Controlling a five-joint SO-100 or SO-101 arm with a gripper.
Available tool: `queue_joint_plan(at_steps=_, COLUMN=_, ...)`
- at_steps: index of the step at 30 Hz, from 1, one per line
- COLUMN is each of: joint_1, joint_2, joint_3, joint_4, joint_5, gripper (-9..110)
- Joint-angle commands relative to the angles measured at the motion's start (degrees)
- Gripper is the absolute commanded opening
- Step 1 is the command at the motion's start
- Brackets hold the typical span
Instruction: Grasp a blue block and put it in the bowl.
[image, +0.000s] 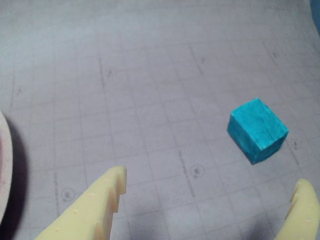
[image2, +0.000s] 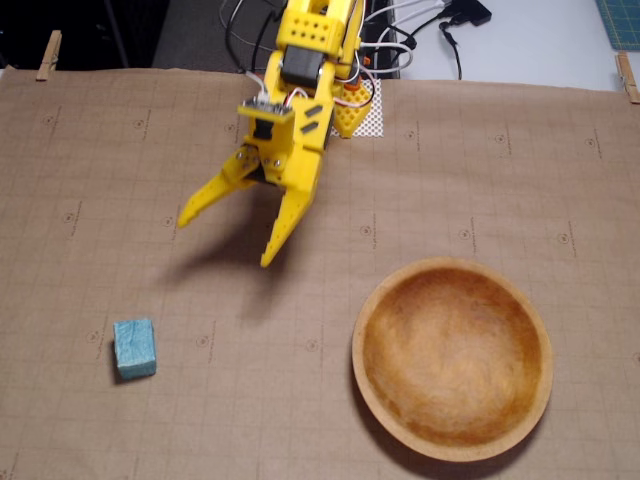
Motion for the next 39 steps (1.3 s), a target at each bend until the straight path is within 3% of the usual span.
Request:
queue_joint_plan(at_steps=1, joint_1=0.8, joint_2=-9.0, joint_3=-3.4, joint_4=-9.4, joint_5=0.5, gripper=41)
queue_joint_plan(at_steps=11, joint_1=4.7, joint_2=-30.0, joint_3=-4.2, joint_4=-31.1, joint_5=0.4, gripper=42)
queue_joint_plan(at_steps=22, joint_1=11.0, joint_2=-43.5, joint_3=-15.2, joint_4=-32.4, joint_5=0.4, gripper=46)
queue_joint_plan(at_steps=28, joint_1=10.3, joint_2=-51.4, joint_3=-23.5, joint_4=-32.4, joint_5=0.5, gripper=56)
queue_joint_plan(at_steps=39, joint_1=7.6, joint_2=-63.5, joint_3=-33.1, joint_4=-32.5, joint_5=0.6, gripper=58)
